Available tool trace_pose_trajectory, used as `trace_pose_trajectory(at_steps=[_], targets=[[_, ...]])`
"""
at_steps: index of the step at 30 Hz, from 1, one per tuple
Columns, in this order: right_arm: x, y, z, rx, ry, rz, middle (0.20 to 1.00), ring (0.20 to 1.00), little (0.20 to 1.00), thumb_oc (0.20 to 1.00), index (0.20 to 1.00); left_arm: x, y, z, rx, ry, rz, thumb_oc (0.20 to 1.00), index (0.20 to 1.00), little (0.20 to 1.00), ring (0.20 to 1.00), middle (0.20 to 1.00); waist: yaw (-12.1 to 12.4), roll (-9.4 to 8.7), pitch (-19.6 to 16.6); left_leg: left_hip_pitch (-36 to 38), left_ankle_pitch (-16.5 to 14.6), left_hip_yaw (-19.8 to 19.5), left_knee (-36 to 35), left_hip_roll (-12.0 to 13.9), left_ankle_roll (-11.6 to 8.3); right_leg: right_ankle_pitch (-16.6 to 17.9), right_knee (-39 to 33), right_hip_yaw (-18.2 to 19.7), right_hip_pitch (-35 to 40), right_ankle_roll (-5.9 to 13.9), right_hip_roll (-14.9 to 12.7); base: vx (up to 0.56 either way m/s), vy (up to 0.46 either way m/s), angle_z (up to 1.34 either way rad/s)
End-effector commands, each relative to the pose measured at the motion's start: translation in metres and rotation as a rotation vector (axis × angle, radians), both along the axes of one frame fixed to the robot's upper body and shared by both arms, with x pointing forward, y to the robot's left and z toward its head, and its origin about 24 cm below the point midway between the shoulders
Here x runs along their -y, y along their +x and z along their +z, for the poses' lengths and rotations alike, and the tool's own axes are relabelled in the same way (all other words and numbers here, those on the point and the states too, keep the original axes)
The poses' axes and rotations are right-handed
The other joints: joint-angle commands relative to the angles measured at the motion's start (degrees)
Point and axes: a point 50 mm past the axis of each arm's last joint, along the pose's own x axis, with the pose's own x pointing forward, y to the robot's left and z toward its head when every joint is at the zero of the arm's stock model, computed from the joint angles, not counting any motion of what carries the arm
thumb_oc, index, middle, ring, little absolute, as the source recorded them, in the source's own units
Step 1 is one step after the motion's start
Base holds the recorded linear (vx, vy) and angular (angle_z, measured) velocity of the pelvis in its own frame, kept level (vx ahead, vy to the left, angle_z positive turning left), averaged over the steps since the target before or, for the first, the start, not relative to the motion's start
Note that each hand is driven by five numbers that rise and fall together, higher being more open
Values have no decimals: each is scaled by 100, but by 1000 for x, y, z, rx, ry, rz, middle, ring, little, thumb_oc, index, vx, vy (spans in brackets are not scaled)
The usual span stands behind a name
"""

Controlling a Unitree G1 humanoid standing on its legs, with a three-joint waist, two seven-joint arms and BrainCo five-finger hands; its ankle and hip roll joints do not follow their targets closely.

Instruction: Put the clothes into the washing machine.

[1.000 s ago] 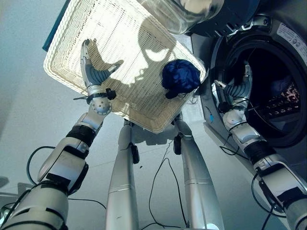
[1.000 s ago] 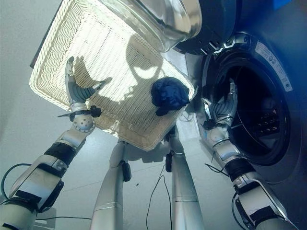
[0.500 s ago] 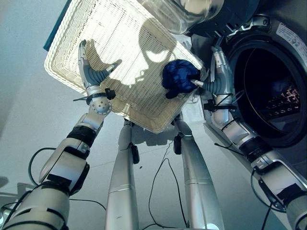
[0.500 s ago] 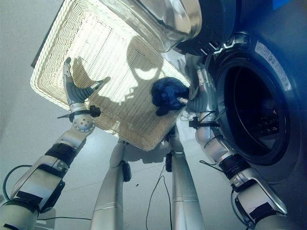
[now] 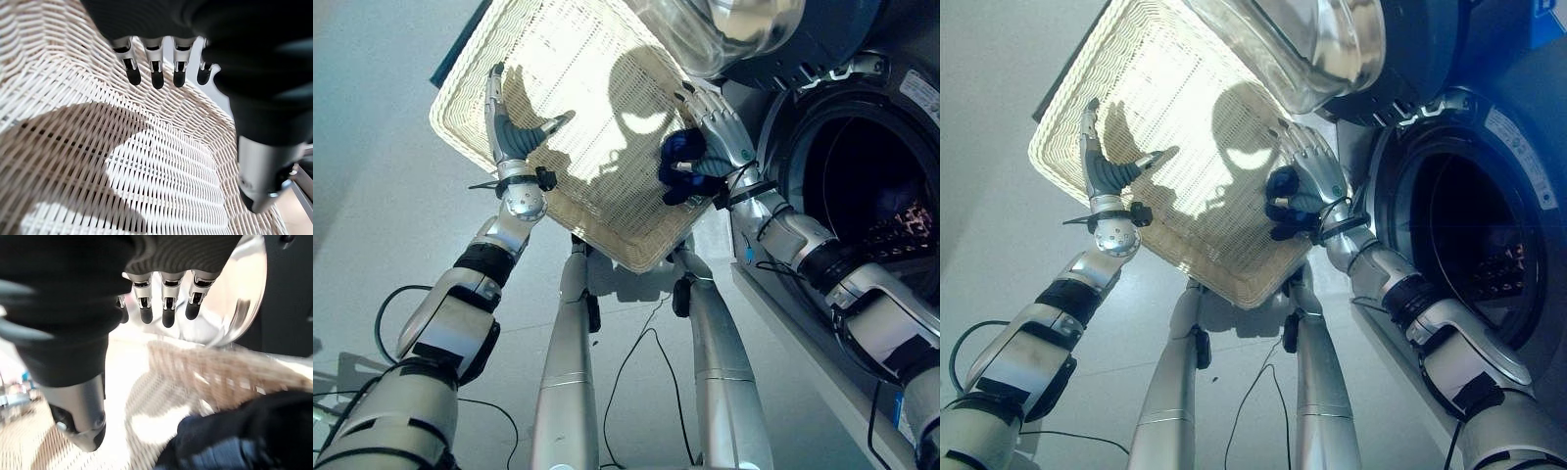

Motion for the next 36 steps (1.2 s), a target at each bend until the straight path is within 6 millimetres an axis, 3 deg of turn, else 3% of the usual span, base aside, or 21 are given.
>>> trace_pose_trajectory(at_steps=[1, 9, 16, 33, 34, 35, 36], targets=[[4, 3, 2, -26, -38, -27, 1000, 1000, 1000, 1000, 1000, 5, 2, 16, 58, -30, -20, 1000, 1000, 1000, 1000, 1000, -16, 103, -121, -197, -713, 90, 790, -411, -51, 898, -1313, -188, 411, 736, 184, 0, 0, 0], [17, 18, -13, -167, -174, -132, 1000, 1000, 1000, 1000, 1000, 10, 4, 20, 58, -20, -39, 1000, 1000, 1000, 1000, 1000, 55, 132, -121, -216, -687, 80, 820, -438, -24, 902, -1260, -256, 392, 717, 174, 0, 0, 0], [41, 28, -35, -302, -319, -306, 1000, 1000, 1000, 1000, 1000, 16, 5, 19, 60, -14, -56, 1000, 1000, 1000, 1000, 1000, 92, 182, -121, -242, -654, 81, 799, -442, -9, 942, -1275, -267, 355, 699, 179, 2, 1, 1], [52, 23, -66, -421, -529, -334, 1000, 1000, 1000, 1000, 1000, 13, 2, 12, 63, -16, -47, 1000, 1000, 1000, 1000, 1000, 79, 122, -121, -303, -618, 95, 828, -420, -13, 948, -1214, -235, 294, 684, 223, 1, 0, 0], [59, 22, -74, -448, -584, -386, 592, 592, 592, 592, 592, 13, 1, 11, 64, -17, -48, 1000, 1000, 1000, 1000, 1000, 83, 119, -121, -294, -610, 90, 808, -407, -14, 956, -1226, -227, 302, 686, 226, 0, 0, 0], [59, 22, -75, -448, -593, -389, 592, 592, 592, 592, 592, 13, 1, 11, 64, -16, -48, 1000, 1000, 1000, 1000, 1000, 85, 117, -121, -291, -605, 90, 800, -400, -14, 960, -1230, -231, 306, 687, 223, 0, 0, 0], [63, 22, -78, -454, -611, -405, 200, 200, 200, 200, 200, 13, 1, 10, 64, -16, -47, 1000, 1000, 1000, 1000, 1000, 85, 115, -121, -288, -599, 88, 784, -390, -12, 966, -1233, -232, 304, 688, 222, 0, 0, 0]])
